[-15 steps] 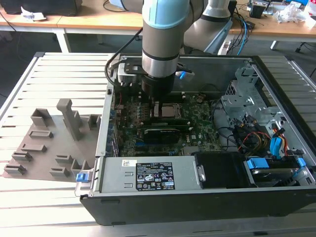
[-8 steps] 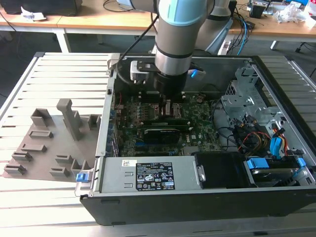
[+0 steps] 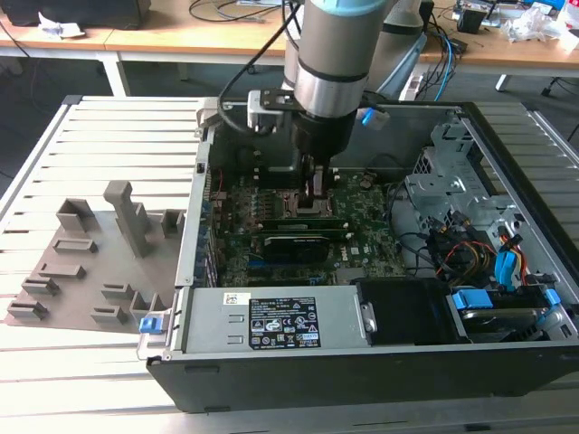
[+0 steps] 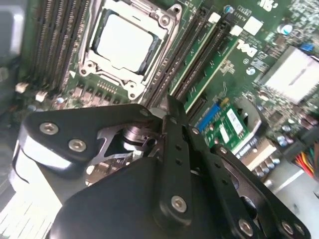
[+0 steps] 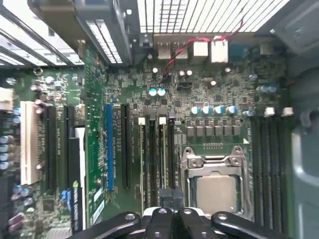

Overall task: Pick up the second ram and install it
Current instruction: 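Press down the second ram until it locks into place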

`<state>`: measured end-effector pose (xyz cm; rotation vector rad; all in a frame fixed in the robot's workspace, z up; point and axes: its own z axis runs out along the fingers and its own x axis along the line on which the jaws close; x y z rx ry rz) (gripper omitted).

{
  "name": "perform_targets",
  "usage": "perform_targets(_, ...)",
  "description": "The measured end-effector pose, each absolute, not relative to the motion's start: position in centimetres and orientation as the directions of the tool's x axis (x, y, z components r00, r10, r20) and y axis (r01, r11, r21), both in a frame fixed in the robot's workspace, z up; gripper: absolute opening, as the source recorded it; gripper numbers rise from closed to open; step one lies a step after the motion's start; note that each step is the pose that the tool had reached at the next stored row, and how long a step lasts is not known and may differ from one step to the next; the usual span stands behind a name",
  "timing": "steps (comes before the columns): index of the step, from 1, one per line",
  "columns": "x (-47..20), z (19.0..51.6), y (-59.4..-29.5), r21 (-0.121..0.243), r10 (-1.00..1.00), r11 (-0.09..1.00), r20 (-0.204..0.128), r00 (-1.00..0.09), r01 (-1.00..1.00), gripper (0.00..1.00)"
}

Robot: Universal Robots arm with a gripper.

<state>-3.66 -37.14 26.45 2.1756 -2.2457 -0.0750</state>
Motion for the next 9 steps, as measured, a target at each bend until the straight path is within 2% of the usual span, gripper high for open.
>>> perform_targets(4,-3.6,29.2,-37.0,0.044,-0.999,0.031,-0.023,-0.032,-0.999,0.11)
perform_targets(9,-3.7,29.3,-37.0,0.044,-0.999,0.031,-0.023,-0.032,-0.999,0.11)
